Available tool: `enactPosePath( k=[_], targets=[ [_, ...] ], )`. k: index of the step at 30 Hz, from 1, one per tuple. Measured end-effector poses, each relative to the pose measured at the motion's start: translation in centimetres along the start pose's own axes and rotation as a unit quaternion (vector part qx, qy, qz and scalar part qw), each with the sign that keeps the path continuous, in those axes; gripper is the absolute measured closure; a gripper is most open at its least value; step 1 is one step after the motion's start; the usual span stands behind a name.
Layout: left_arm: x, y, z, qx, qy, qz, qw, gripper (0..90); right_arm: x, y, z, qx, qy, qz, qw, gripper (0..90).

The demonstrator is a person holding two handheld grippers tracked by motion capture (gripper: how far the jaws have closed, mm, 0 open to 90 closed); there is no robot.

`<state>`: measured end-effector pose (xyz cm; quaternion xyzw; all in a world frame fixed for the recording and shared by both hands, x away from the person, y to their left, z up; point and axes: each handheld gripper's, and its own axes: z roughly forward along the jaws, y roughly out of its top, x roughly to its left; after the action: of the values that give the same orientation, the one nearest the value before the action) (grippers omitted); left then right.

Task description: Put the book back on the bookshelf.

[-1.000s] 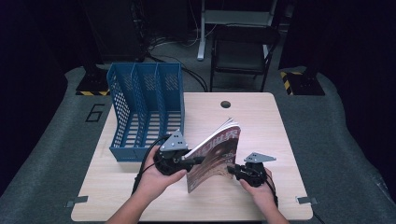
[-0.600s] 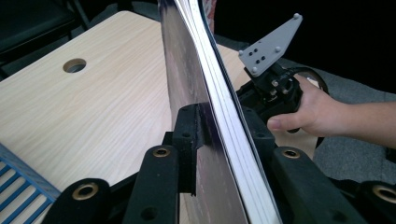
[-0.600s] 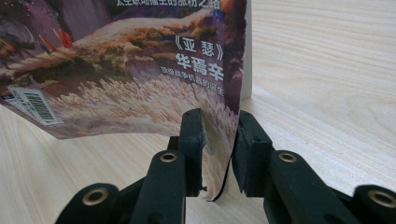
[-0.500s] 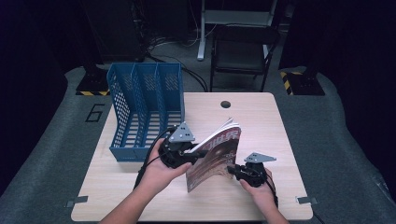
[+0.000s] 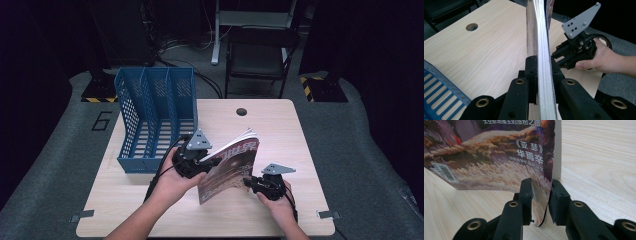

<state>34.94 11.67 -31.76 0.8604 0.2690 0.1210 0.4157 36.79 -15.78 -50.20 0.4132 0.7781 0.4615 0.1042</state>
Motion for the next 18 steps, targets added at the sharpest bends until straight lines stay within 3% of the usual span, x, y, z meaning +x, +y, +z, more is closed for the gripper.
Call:
enactPosePath(
  k=[18],
  targets=[
    [0.1,1.2,0.0,0.056,-0.005,0.008,0.9984,83.4,-0.1,0.0,0.0,0.001,0.001,-0.001,1.0000,74.4]
  ],
)
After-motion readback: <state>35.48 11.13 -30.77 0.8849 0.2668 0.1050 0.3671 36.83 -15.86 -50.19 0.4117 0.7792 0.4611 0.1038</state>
